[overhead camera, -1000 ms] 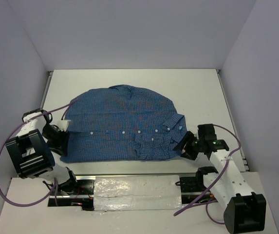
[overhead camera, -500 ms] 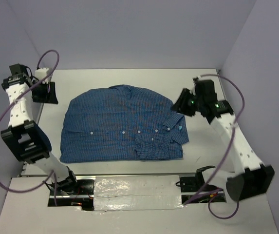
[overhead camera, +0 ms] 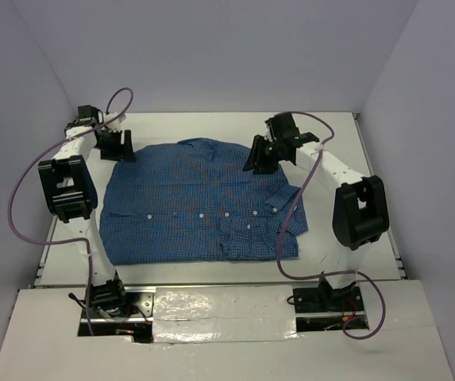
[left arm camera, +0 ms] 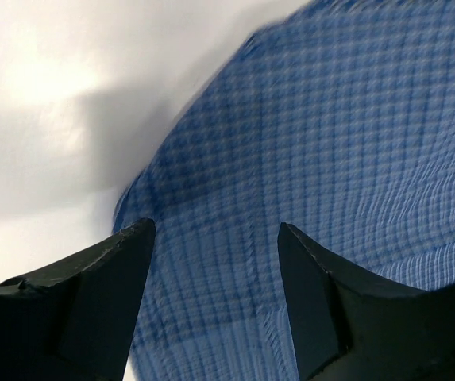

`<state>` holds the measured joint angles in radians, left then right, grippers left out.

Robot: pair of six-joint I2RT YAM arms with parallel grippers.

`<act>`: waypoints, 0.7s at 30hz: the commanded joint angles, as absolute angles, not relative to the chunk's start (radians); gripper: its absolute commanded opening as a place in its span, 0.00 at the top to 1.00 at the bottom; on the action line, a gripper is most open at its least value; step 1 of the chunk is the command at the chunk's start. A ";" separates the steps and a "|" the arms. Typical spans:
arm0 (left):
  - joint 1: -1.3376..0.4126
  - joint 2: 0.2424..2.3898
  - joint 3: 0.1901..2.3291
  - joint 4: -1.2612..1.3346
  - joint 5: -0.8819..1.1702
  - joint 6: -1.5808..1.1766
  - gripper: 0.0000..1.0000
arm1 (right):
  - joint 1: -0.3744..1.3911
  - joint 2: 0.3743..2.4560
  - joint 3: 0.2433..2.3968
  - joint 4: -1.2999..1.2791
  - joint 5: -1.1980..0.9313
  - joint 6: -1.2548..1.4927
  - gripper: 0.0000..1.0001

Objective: Fold and stack the long sleeve shirts
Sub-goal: Fold the shirt

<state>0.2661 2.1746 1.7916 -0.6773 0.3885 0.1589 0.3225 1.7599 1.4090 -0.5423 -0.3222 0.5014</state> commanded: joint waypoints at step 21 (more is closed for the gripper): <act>0.187 2.230 1.740 -0.469 0.311 0.170 0.81 | 0.400 1.787 1.364 -0.488 -0.336 0.494 0.50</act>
